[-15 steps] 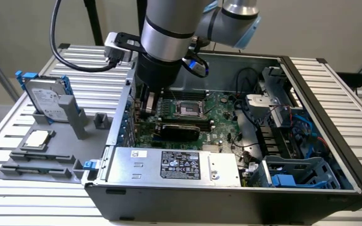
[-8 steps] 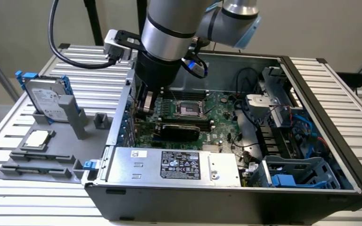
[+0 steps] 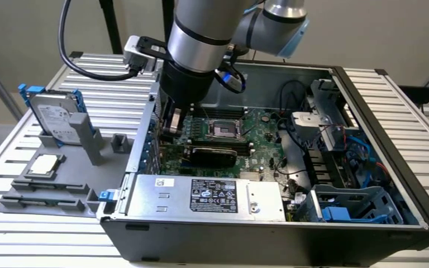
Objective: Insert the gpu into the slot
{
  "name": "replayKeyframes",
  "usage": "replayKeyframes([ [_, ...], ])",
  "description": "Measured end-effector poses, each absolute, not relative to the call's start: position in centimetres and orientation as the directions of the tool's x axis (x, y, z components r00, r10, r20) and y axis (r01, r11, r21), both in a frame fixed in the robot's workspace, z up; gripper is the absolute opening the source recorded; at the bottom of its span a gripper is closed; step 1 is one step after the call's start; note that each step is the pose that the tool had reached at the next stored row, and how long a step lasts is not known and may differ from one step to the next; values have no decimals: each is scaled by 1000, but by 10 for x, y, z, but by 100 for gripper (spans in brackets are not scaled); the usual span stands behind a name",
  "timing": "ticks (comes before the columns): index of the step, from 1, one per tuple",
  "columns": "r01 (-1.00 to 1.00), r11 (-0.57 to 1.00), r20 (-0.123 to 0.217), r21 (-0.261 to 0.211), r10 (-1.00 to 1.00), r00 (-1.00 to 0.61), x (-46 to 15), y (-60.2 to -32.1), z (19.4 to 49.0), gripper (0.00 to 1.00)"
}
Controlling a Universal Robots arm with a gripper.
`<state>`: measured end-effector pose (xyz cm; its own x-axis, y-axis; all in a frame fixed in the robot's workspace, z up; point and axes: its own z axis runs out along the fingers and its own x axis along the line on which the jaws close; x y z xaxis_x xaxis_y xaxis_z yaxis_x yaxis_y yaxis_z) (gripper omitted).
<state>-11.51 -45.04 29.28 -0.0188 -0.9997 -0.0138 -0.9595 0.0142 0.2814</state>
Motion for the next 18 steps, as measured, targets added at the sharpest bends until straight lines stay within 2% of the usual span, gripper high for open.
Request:
replayKeyframes([
  [18, -950, 35, 1, 310, -999, -36, -116, -445, 291, 11],
])
